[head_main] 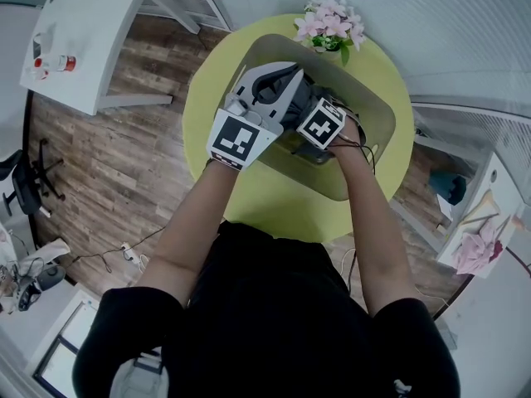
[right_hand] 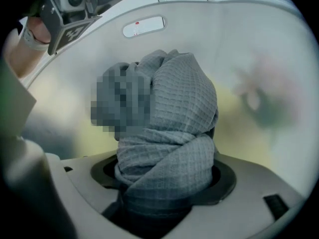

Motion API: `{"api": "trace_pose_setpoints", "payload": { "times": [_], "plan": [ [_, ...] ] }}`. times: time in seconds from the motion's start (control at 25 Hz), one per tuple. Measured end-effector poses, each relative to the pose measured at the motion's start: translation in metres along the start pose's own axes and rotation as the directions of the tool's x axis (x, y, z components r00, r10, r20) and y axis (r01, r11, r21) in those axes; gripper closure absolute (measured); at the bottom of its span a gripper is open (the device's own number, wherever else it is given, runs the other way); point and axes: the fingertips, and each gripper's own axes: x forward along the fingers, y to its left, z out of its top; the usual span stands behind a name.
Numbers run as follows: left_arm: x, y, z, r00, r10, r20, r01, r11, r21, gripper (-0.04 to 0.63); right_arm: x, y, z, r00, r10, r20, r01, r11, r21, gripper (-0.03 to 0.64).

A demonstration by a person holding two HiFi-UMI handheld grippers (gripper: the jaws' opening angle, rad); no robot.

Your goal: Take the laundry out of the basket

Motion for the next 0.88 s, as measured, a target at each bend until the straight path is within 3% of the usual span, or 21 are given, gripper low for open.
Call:
{"api": "trace_pose_setpoints", "payload": {
  "times": [0.88],
  "plan": [
    [-0.070,-0.061,0.106,0.998,0.016,0.061,-0.022,0.995,0.102,0.584,-0.163,0.043,0.011,0.985,-0.135,0.107,0.136,0.991,-0.002,0.225]
  ]
}}
